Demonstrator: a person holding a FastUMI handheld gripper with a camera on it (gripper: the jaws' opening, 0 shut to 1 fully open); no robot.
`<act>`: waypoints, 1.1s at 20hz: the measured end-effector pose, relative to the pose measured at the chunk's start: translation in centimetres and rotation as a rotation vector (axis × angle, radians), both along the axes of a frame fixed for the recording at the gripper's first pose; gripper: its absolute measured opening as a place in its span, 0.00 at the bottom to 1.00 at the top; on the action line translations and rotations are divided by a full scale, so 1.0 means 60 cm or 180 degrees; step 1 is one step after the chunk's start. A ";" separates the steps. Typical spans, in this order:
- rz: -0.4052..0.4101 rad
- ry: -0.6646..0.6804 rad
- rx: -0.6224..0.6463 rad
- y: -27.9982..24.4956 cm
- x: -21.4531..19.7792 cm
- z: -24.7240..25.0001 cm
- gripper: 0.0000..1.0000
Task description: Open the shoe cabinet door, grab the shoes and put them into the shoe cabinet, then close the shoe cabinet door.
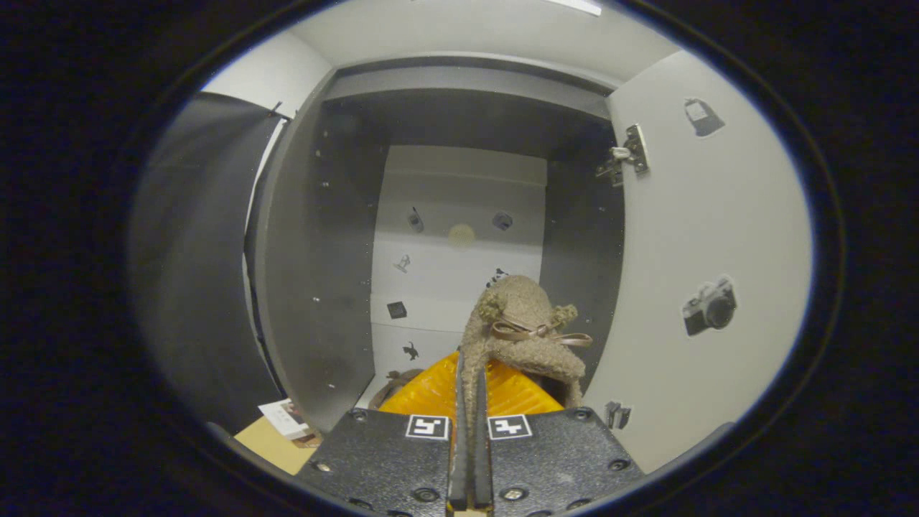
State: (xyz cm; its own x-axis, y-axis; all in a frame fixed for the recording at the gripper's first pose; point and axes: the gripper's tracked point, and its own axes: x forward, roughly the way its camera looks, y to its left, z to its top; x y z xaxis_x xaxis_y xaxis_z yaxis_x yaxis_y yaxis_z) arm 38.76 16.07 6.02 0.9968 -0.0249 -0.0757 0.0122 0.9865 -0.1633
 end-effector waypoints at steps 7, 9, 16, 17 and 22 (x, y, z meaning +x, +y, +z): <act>-0.0050 0.0624 -0.0200 -0.017 0.192 -0.152 0.07; -0.0058 0.0803 -0.0286 -0.027 0.237 -0.202 0.07; -0.0093 0.1153 -0.0241 -0.055 0.314 -0.311 0.07; -0.0050 0.1184 -0.0190 -0.049 0.318 -0.321 0.07; 0.0024 0.1295 -0.0217 -0.029 0.329 -0.341 0.09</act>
State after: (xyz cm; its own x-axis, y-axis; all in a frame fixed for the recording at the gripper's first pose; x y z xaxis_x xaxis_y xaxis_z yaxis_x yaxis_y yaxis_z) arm 58.52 14.32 -14.45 0.8860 -0.0362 -0.4623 -0.0742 0.9731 -0.2183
